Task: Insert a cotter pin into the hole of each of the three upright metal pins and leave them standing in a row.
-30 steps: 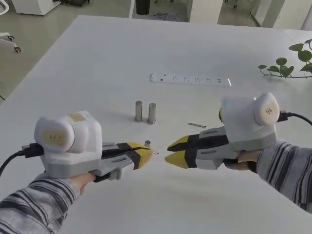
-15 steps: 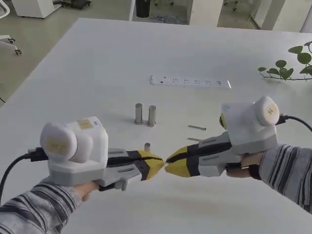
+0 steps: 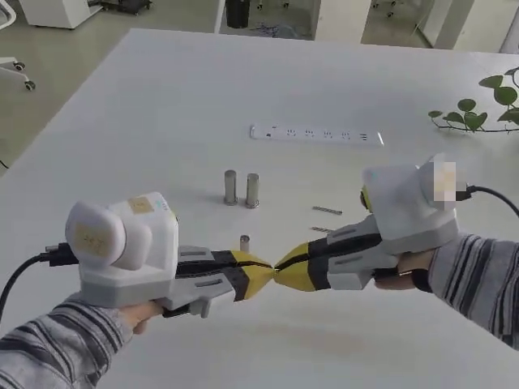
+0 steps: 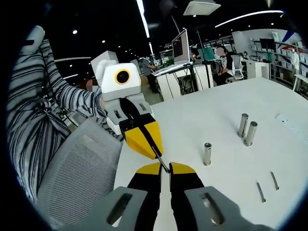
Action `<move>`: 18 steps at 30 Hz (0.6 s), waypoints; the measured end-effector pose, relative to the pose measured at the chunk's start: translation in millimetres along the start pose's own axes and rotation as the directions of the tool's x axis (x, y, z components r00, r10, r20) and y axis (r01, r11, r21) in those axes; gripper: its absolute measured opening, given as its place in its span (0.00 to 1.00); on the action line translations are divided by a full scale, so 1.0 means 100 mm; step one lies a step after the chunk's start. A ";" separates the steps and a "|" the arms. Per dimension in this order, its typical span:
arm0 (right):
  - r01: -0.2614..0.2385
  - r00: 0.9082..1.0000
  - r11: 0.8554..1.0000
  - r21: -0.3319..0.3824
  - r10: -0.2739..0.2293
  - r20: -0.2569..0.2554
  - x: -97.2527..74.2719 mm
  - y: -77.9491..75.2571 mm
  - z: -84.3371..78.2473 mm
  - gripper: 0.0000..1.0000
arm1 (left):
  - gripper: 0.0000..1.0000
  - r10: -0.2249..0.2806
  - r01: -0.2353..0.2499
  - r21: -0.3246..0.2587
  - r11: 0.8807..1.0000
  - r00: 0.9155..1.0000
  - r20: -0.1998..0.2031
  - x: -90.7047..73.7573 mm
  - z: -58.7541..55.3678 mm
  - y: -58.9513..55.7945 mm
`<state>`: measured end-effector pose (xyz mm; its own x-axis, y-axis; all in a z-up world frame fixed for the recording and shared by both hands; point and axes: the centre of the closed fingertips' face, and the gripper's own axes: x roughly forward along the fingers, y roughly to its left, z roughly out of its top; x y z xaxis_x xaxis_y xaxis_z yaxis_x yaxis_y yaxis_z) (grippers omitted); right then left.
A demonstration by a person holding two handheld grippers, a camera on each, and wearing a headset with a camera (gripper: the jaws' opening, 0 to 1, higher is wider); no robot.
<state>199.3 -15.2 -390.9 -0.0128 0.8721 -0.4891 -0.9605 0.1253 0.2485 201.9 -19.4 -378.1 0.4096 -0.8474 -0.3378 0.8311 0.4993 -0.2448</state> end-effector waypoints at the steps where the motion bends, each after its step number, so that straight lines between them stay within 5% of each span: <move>1: 0.000 1.000 1.000 -0.018 0.000 -0.007 0.00 0.01 0.00 0.00 | 0.00 0.001 -0.001 0.003 1.000 1.000 0.000 0.00 0.00 0.00; 14: 0.024 0.993 0.973 -0.228 -0.049 -0.103 0.01 -0.04 -0.06 0.00 | 0.03 0.055 -0.054 0.018 0.998 0.998 -0.015 0.00 -0.06 0.13; 18: 0.056 0.986 0.962 -0.266 -0.095 -0.137 -0.01 -0.16 -0.10 0.00 | 0.10 0.121 -0.120 0.034 0.992 0.992 -0.036 -0.01 -0.12 0.25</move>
<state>211.7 -23.0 -402.7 0.0409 0.7833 -0.6203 -0.9990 0.0438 -0.0105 217.8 -3.8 -394.7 0.4937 -0.7736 -0.3972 0.7884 0.5909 -0.1711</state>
